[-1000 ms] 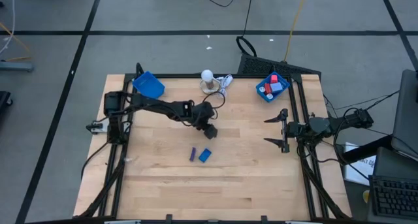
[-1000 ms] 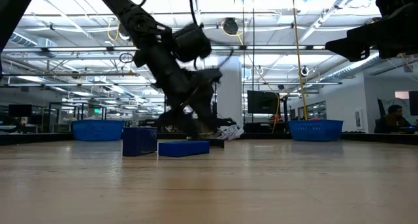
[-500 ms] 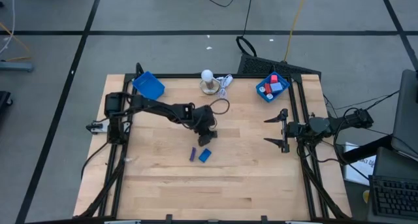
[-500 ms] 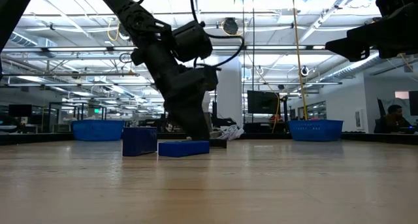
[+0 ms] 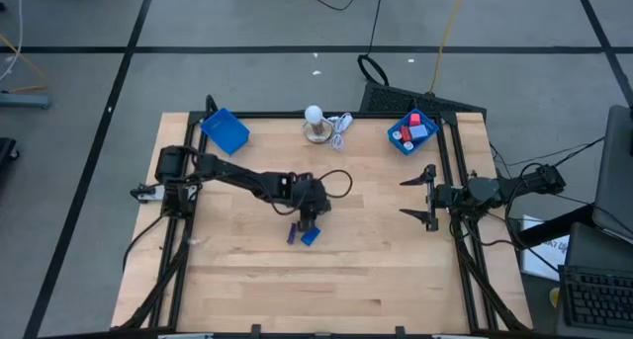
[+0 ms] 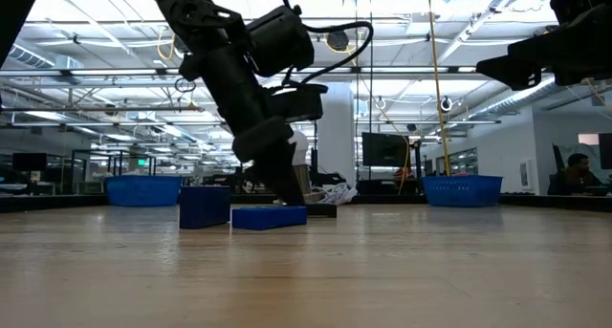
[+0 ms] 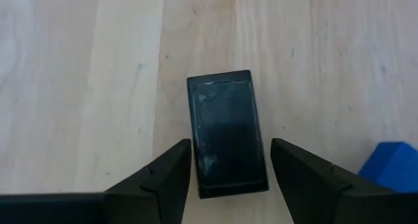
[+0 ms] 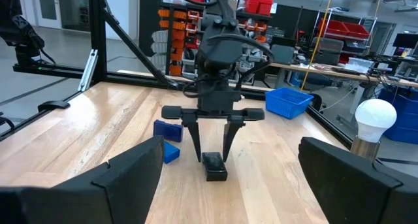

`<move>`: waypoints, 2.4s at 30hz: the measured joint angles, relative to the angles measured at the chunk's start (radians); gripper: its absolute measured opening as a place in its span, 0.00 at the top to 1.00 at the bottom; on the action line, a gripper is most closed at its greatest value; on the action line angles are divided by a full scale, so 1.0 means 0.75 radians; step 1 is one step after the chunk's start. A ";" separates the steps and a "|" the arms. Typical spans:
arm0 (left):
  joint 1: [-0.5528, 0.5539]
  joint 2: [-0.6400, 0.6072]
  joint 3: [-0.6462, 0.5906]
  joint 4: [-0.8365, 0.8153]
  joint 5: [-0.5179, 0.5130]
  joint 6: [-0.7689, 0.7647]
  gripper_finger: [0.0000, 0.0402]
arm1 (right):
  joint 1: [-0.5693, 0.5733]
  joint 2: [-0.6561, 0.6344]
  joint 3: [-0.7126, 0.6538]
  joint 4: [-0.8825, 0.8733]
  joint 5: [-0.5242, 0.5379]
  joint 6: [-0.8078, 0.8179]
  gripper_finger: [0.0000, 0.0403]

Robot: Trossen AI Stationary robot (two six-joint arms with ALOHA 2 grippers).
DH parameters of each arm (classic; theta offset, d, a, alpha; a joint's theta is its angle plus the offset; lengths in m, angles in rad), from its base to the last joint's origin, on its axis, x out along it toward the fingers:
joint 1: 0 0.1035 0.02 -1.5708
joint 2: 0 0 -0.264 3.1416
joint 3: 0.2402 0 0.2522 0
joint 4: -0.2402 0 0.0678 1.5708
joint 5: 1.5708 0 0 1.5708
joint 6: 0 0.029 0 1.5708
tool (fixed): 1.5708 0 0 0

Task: Pick & Place Office items
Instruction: Put the black digital timer into the left blue bin

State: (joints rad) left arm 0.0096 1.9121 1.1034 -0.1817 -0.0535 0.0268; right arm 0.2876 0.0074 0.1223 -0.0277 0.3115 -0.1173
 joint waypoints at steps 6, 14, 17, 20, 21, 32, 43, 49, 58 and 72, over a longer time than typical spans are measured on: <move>-0.007 0.000 -0.001 0.027 -0.001 -0.107 0.47 | 0.000 0.000 0.000 0.000 0.000 0.000 0.15; -0.018 0.046 -0.015 0.095 -0.029 -0.125 0.47 | 0.000 0.001 0.000 0.000 0.000 0.000 0.15; -0.019 0.058 -0.012 0.084 -0.046 -0.143 0.47 | 0.000 0.001 0.001 -0.001 0.000 0.000 0.15; -0.020 0.065 -0.009 0.075 -0.069 -0.158 0.47 | 0.000 0.001 0.001 0.000 0.000 0.000 0.15; -0.020 0.065 -0.009 0.076 -0.070 -0.172 0.47 | 0.000 0.000 0.001 0.000 0.000 0.000 0.15; -0.019 0.071 -0.013 0.114 -0.113 -0.268 0.47 | 0.000 0.000 0.001 0.000 0.000 0.000 0.15; -0.019 0.076 -0.015 0.167 -0.141 -0.252 0.59 | 0.000 0.000 0.001 0.000 0.000 0.000 0.15; -0.016 0.073 -0.016 0.177 -0.152 -0.248 0.62 | 0.000 0.001 0.001 0.000 0.001 0.000 0.15; -0.033 -0.121 -0.018 0.090 -0.204 -0.122 0.62 | 0.000 0.000 0.001 0.000 0.001 0.000 0.15; 0.023 -0.646 -0.495 0.376 -0.319 -0.166 0.62 | 0.000 0.001 0.001 0.000 0.001 0.000 0.15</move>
State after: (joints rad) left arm 0.0269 1.4278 0.7318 0.1006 -0.2927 -0.0980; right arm 0.2876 0.0082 0.1226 -0.0277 0.3119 -0.1173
